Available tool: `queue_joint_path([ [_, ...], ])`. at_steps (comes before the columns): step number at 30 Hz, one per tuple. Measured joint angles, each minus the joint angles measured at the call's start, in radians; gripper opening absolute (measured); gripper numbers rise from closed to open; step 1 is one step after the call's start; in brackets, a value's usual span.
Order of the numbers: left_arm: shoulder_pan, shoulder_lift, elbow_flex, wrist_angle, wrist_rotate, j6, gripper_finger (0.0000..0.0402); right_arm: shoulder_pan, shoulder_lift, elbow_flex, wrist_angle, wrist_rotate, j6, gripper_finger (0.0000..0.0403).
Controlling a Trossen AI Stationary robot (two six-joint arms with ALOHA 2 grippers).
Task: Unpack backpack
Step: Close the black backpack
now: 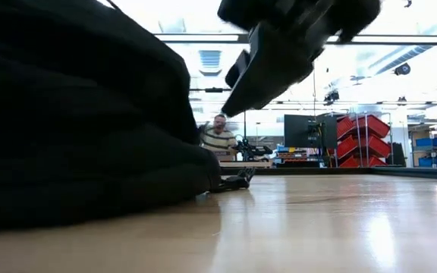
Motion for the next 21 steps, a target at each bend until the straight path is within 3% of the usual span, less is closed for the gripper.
queue_joint_path([
  [4, 0.029, -0.006, -0.015, -0.012, -0.033, -0.074, 0.0078, 0.084, 0.000, 0.000, 0.103, -0.083, 0.026, 0.0000],
  [8, 0.051, -0.007, -0.016, -0.019, -0.027, -0.112, 0.0078, 0.126, 0.000, 0.000, 0.215, -0.067, 0.014, 0.0000],
  [11, 0.046, -0.007, -0.011, -0.021, -0.028, -0.091, 0.0078, 0.136, -0.011, 0.000, 0.170, 0.078, 0.035, 0.0000],
  [16, 0.021, -0.007, 0.007, -0.041, -0.017, -0.078, 0.0078, 0.083, -0.024, 0.000, -0.074, 0.464, 0.131, 0.0000],
  [19, 0.010, -0.008, 0.014, -0.045, -0.004, -0.076, 0.0078, 0.027, -0.023, -0.006, -0.170, 0.503, 0.211, 0.0007],
  [21, 0.009, -0.008, 0.014, -0.045, 0.001, -0.076, 0.0078, -0.014, -0.016, -0.018, -0.139, 0.438, 0.262, 0.0023],
])
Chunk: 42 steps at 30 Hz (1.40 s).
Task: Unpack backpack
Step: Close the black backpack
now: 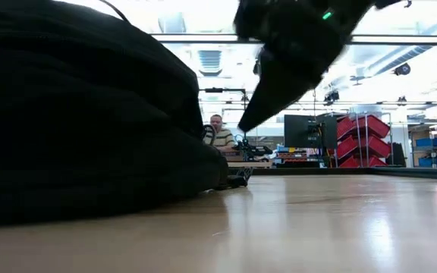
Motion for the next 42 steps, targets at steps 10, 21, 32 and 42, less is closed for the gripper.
queue_joint_path([
  [10, 0.000, -0.001, -0.003, 0.000, 0.011, -0.002, 0.0078, -0.059, 0.049, -0.018, 0.206, -0.180, 0.056, 0.0198],
  [21, -0.001, -0.001, -0.003, 0.000, 0.017, 0.004, 0.0078, -0.075, 0.077, -0.018, 0.186, 0.059, 0.119, 0.0277],
  [32, -0.001, -0.002, -0.013, 0.009, 0.024, 0.006, 0.0078, -0.076, 0.063, -0.011, 0.079, 0.024, -0.059, 0.0248],
  [42, -0.001, -0.002, -0.013, 0.011, 0.023, 0.006, 0.0078, -0.129, 0.100, -0.013, 0.142, 0.009, -0.131, 0.0173],
])
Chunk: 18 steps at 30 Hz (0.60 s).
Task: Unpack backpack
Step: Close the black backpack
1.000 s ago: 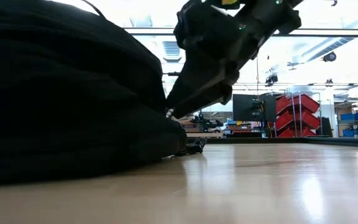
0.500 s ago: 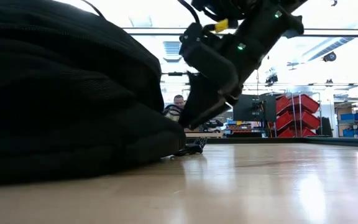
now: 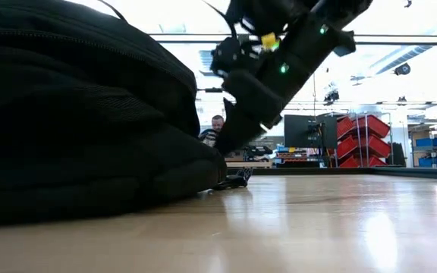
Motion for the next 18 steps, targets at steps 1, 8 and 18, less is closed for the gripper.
queue_joint_path([
  [1, 0.000, 0.000, 0.000, 0.000, 0.000, 0.000, 0.0078, -0.004, 0.002, -0.001, -0.002, -0.015, 0.001, 0.0147],
  [8, 0.000, 0.000, 0.000, -0.013, 0.000, -0.001, 0.0078, 0.029, -0.016, -0.004, 0.075, -0.124, -0.014, 0.0016],
  [18, 0.001, -0.002, -0.014, -0.018, 0.003, -0.029, 0.0078, 0.187, -0.086, 0.045, 0.082, -0.188, -0.050, 0.0005],
])
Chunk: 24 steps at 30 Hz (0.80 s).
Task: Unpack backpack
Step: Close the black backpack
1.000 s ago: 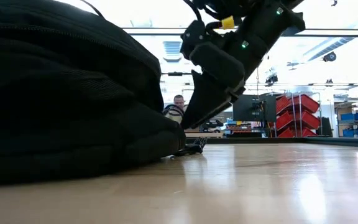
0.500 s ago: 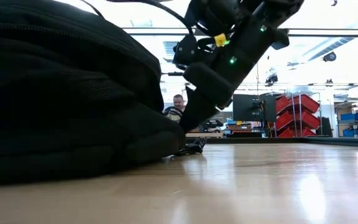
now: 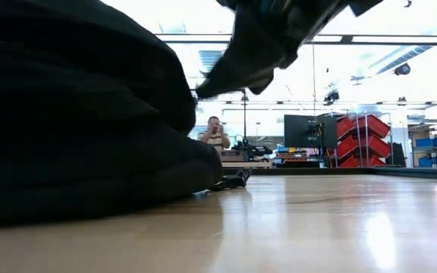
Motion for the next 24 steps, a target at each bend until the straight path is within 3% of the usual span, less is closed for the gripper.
queue_joint_path([
  [6, 0.010, 0.000, -0.001, -0.001, 0.002, -0.030, 0.0078, 0.078, -0.001, 0.016, 0.068, -0.022, 0.007, 0.0004],
  [14, 0.013, 0.000, -0.001, -0.008, 0.003, -0.073, 0.0078, 0.126, 0.000, 0.017, 0.265, -0.158, -0.043, 0.0004],
  [18, 0.014, 0.001, -0.001, -0.017, 0.004, -0.106, 0.0078, 0.133, -0.006, 0.020, 0.247, -0.166, -0.073, 0.0003],
  [24, -0.004, 0.000, -0.002, -0.032, 0.058, -0.131, 0.0078, 0.063, -0.078, -0.010, 0.031, -0.080, -0.028, 0.0003],
])
